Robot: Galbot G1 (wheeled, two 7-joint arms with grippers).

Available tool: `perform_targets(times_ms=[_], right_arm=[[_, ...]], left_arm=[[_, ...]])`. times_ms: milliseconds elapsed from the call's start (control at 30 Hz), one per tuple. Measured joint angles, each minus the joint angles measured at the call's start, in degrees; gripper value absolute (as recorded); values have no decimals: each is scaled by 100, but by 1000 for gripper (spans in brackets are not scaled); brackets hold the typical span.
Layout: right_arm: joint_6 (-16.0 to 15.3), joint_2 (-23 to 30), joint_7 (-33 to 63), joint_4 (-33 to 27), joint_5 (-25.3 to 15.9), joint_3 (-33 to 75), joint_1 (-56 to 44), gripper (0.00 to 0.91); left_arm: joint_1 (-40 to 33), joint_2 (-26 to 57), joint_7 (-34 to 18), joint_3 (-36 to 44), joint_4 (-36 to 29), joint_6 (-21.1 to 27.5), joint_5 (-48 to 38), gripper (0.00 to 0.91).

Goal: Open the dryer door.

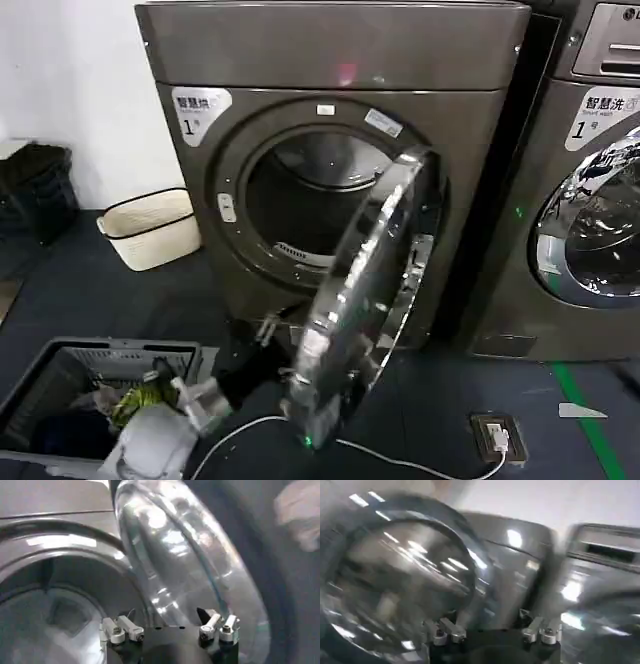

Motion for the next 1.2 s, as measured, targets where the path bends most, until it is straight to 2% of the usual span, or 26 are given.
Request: perform_targets(times_ms=[100, 233, 400, 533, 667, 733, 967, 1033, 1200], right_arm=[[-68, 318, 1151, -2, -665, 620, -99, 907], [-481, 759, 2652, 12, -1524, 1340, -222, 907], [-882, 1178, 3975, -53, -2047, 1998, -362, 907], [-1043, 1350, 4928, -158, -2388, 2374, -460, 907], [-1680, 1485, 5682, -126, -2852, 2711, -447, 907], [-1909, 1560, 5872, -138, -3004, 2915, -443, 907], [-2137, 1676, 6217, -339, -3138, 3480, -527, 907], [-2109, 1694, 6232, -402, -3126, 3559, -553, 907], [-1773, 1760, 6251, -603, -3055, 3701, -610, 907]], left_arm=[[-267, -70, -4, 332, 128, 13, -3, 907], [-624, -180, -7, 746, 302, 55, -3, 907], [-1070, -344, -15, 1329, 545, 87, 16, 907], [-1457, -550, -23, 1852, 803, 83, 28, 907], [-1862, -797, -31, 2302, 1092, 82, 27, 907], [-2056, -898, -33, 2486, 1204, 80, 27, 907], [-2686, -1327, -34, 3145, 1729, 71, 27, 907], [-2845, -1455, -35, 3292, 1900, 70, 24, 907], [-3233, -1841, -34, 3564, 2350, 67, 10, 907]])
